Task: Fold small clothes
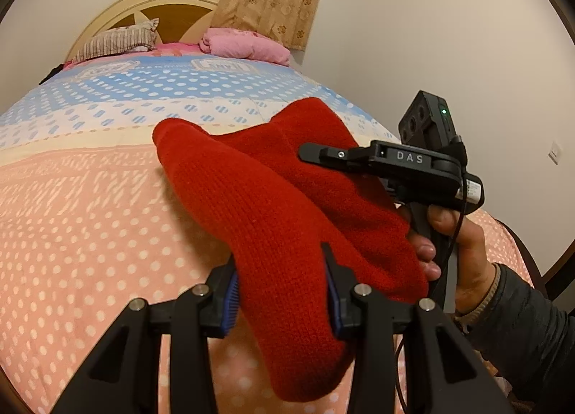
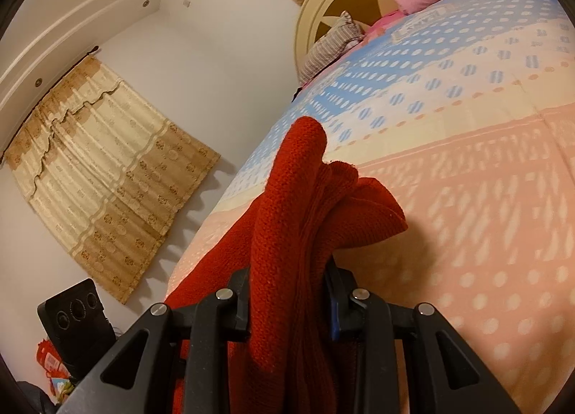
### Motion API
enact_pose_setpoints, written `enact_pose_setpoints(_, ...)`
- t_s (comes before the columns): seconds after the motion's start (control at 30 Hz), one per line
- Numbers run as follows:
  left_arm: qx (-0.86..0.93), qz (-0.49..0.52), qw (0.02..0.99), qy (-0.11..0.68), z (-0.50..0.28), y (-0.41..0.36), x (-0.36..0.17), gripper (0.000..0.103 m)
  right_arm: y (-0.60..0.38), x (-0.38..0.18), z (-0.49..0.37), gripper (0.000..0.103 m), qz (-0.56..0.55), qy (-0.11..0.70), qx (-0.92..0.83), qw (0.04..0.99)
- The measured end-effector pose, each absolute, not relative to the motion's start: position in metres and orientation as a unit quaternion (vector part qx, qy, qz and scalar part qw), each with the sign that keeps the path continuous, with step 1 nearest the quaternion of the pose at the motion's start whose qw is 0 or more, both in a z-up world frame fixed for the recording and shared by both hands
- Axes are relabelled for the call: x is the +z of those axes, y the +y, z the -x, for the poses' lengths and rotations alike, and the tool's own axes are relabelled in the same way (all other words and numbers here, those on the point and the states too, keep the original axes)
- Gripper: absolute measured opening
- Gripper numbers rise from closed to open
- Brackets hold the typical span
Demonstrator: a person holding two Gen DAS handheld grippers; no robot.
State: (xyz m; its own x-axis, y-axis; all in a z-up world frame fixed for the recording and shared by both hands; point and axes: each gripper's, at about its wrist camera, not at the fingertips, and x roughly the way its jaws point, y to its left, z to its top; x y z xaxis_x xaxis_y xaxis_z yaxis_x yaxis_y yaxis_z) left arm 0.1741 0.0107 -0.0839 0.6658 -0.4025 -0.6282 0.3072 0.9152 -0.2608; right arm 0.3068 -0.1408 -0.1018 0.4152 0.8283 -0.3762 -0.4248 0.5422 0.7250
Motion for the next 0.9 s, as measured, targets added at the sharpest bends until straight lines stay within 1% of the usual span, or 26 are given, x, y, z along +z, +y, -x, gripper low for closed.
enact_pose_setpoints(0.47, -0.161, 0.077, 0.917, 0.358, -0.145, 0.047, -0.091, 0.04, -0.078, -0.102, -0.296, 0.029, -0.249, 0.389, 0.438, 0.771)
enact_pose_setpoints(0.9, -0.123, 0.067, 0.925, 0.353, -0.136, 0.069, -0.094, 0.04, -0.024, -0.105, -0.296, 0.029, -0.235, 0.402, 0.468, 0.751)
